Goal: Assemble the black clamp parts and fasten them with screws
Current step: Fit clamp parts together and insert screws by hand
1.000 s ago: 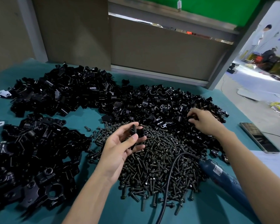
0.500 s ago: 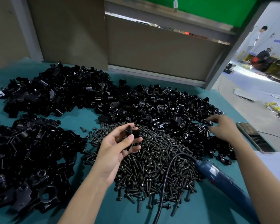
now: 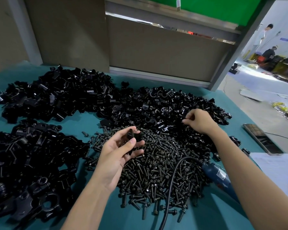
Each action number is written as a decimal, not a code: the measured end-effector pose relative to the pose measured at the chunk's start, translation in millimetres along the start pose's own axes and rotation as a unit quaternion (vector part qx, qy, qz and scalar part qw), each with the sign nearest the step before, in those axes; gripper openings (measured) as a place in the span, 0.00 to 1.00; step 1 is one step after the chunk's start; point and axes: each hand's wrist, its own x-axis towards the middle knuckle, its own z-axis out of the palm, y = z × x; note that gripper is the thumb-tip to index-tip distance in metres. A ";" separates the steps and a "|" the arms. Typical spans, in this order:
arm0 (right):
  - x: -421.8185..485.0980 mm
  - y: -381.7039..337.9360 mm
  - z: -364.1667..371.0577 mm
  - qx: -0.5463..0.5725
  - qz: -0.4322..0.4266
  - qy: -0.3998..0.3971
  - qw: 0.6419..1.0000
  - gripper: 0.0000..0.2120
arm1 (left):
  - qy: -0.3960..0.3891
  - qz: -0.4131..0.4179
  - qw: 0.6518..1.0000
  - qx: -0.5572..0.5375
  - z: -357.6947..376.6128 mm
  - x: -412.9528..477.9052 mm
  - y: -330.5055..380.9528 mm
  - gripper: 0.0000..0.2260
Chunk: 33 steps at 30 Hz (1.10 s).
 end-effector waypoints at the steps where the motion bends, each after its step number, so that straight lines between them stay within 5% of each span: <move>1: -3.3 8.9 -3.5 0.010 0.020 0.035 0.999 0.09 | 0.000 0.001 1.000 0.000 0.1 -0.2 0.3 0.14; 4: -19.7 52.1 -15.9 -0.057 0.130 0.121 0.982 0.13 | 0.000 0.003 1.000 -0.001 0.4 -1.0 0.7 0.14; 7: -39.2 84.5 -17.4 -0.105 0.195 0.083 0.972 0.13 | 0.000 -0.004 1.000 -0.003 2.1 -1.9 0.4 0.14; 15: -15.6 37.0 1.4 0.063 -0.021 0.133 0.989 0.05 | -0.002 -0.003 1.000 0.006 3.5 -2.5 1.3 0.14; 19: 5.7 5.6 21.3 0.037 0.004 0.047 0.998 0.17 | -0.003 0.000 1.000 0.008 4.5 -3.1 2.1 0.14; 23: 14.4 -4.2 23.2 0.049 0.036 0.049 0.997 0.10 | -0.003 -0.003 1.000 0.006 5.3 -3.9 3.0 0.14; 28: 9.4 1.1 16.9 0.167 0.059 0.113 0.978 0.06 | 0.000 -0.004 1.000 -0.003 4.9 -4.5 4.3 0.14; 33: -9.8 8.7 5.8 0.439 0.059 0.056 0.895 0.11 | -0.001 -0.004 1.000 -0.004 6.4 -4.9 3.5 0.15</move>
